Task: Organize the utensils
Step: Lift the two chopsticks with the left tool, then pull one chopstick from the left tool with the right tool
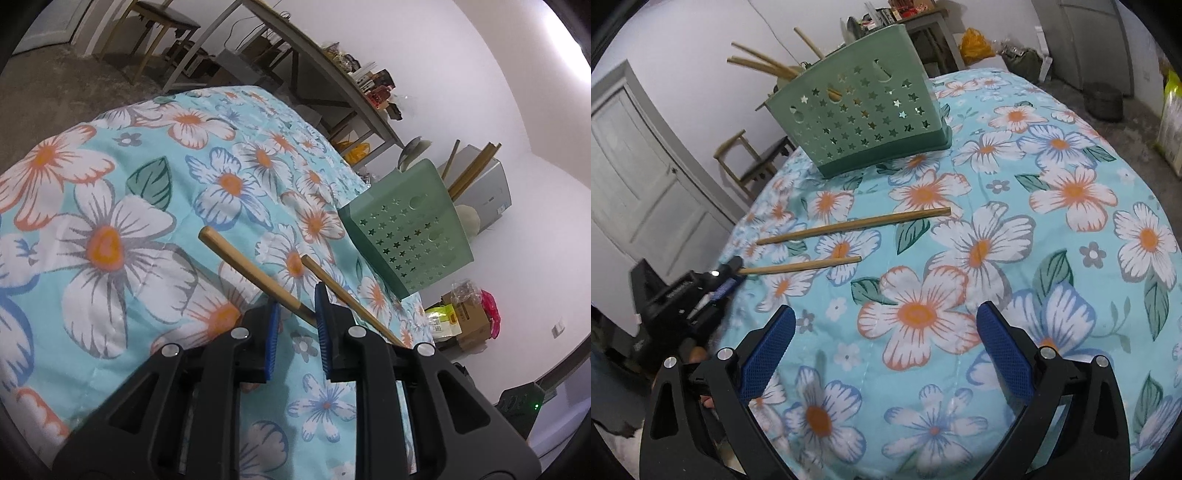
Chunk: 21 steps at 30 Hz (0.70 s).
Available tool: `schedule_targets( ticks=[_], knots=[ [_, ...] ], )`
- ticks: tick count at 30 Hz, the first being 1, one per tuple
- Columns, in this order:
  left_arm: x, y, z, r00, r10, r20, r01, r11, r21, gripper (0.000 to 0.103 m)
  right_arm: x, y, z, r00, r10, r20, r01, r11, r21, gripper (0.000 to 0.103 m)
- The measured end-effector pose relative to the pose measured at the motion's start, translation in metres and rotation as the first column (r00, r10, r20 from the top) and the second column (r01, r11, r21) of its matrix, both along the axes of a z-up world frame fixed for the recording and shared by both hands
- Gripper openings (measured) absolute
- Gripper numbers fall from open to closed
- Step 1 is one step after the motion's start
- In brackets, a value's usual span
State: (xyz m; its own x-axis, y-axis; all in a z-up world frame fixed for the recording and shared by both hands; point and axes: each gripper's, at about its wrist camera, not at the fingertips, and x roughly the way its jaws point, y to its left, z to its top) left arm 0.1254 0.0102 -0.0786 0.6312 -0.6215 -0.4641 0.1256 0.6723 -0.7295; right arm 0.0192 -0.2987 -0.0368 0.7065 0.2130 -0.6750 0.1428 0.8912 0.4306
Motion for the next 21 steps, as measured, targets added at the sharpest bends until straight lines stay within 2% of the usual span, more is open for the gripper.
schedule_targets(
  ticks=[4,7,10,13,14,17,21],
  knots=[
    [0.004,0.0,0.0,1.0,-0.004,-0.015,0.004,1.0,-0.001,0.019,0.003,-0.005,0.014,0.999,0.038,0.018,-0.038,0.999,-0.017,0.081],
    [0.006,-0.001,0.0,1.0,-0.017,-0.006,0.017,1.0,0.007,0.019,0.013,-0.001,0.034,0.995,0.087,0.051,-0.083,0.994,-0.068,0.075],
    [0.004,-0.001,0.0,1.0,-0.026,0.013,0.026,1.0,0.012,0.019,0.031,0.009,0.05,0.988,0.134,0.083,-0.123,0.985,-0.122,0.063],
    [0.002,-0.003,0.0,0.999,-0.03,0.038,0.029,0.999,0.023,0.019,0.062,0.026,0.054,0.976,0.211,0.047,-0.2,0.965,-0.167,0.047],
    [0.001,-0.003,0.0,0.999,-0.031,0.044,0.03,0.999,0.024,0.019,0.075,0.036,0.055,0.967,0.253,0.026,-0.244,0.951,-0.188,0.044],
    [0.001,-0.004,0.0,0.998,-0.038,0.058,0.036,0.999,0.032,0.02,0.103,0.065,0.056,0.922,0.387,-0.017,-0.377,0.887,-0.266,0.042],
    [-0.001,-0.005,0.0,0.996,-0.048,0.078,0.044,0.998,0.048,0.02,0.133,0.099,0.045,0.842,0.528,-0.112,-0.527,0.762,-0.376,0.042]
  ],
)
